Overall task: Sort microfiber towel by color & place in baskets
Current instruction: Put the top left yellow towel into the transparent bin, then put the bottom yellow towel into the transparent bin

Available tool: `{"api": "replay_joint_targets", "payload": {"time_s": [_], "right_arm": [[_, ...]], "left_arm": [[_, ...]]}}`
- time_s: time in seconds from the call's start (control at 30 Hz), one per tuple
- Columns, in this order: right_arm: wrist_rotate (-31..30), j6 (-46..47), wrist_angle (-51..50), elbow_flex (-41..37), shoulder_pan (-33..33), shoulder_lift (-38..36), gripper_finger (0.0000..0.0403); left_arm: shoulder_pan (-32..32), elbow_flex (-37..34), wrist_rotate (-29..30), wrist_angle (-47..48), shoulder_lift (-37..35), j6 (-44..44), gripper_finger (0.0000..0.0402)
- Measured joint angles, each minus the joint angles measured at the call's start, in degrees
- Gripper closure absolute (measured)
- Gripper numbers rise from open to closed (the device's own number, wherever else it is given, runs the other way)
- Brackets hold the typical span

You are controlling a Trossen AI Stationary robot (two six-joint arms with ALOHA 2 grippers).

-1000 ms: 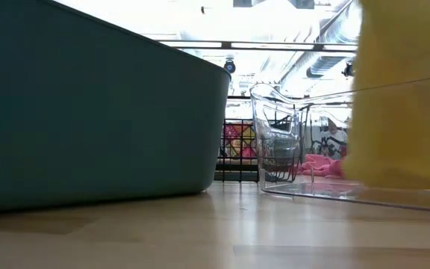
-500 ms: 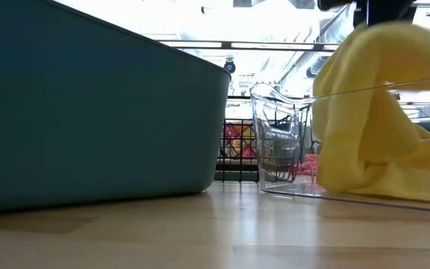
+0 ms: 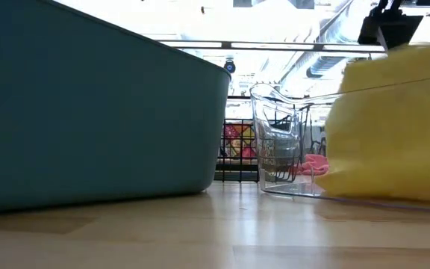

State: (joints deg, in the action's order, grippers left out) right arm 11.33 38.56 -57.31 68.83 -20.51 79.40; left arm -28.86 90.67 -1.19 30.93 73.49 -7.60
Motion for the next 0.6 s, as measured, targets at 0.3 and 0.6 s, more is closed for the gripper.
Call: {"api": "replay_joint_targets", "payload": {"time_s": [0.3, 0.6], "right_arm": [[9.1, 9.1, -15.6, 1.4, -6.0, 0.0, 0.0103], [16.5, 17.8, -22.4, -0.9, -19.2, -0.1, 0.0105]], "left_arm": [[0.0, 0.0, 0.1, 3.6, 0.0, 0.0, 0.0254], [0.0, 0.0, 0.1, 5.4, 0.0, 0.0, 0.0254]]}}
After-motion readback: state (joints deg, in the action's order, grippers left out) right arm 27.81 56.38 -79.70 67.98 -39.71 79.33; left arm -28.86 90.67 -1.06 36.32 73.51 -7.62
